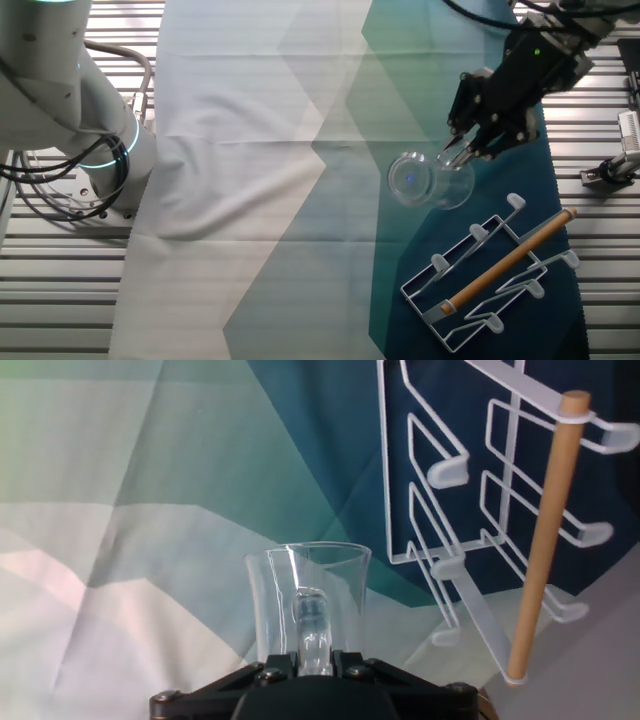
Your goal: Put the cup on the cup rack
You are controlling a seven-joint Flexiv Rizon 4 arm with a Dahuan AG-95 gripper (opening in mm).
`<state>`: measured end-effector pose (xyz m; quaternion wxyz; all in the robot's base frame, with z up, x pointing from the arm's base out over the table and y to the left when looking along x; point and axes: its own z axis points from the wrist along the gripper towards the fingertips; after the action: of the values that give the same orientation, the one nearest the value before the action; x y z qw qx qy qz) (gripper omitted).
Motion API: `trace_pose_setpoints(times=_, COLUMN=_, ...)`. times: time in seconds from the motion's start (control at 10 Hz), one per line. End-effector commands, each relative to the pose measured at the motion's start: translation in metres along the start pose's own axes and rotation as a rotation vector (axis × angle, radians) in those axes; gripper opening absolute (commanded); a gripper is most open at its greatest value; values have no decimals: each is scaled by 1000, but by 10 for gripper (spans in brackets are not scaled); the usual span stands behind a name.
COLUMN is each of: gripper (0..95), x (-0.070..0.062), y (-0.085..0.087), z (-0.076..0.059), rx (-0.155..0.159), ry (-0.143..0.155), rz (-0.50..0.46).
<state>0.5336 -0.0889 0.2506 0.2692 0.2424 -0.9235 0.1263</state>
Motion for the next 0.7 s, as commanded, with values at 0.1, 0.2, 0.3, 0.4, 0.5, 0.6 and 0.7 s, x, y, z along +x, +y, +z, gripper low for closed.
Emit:
trace_pose_setpoints(times=0.1, gripper=0, x=5, y=-2, z=3, rx=-2, ry=13, rz=-2)
trace_pose_setpoints(times=0.2, gripper=0, x=11, y=-5, z=2, rx=-6, ry=16, rz=-5)
trace_pose_setpoints(times=0.3, gripper=0, x=16, y=-7, z=2, rx=-5, ry=14, rz=-10)
trace_pose_setpoints(times=0.4, gripper=0, x=20, y=-9, z=3, rx=-1, ry=15, rz=-16)
trace_pose_setpoints(times=0.5, gripper=0, x=24, y=-10, z=3, rx=5, ry=16, rz=-23)
trace_pose_setpoints(times=0.6, gripper=0, x=25, y=-11, z=3, rx=4, ry=12, rz=-26)
trace_pose_setpoints(times=0.7, gripper=0, x=26, y=-11, z=3, rx=7, ry=13, rz=-29)
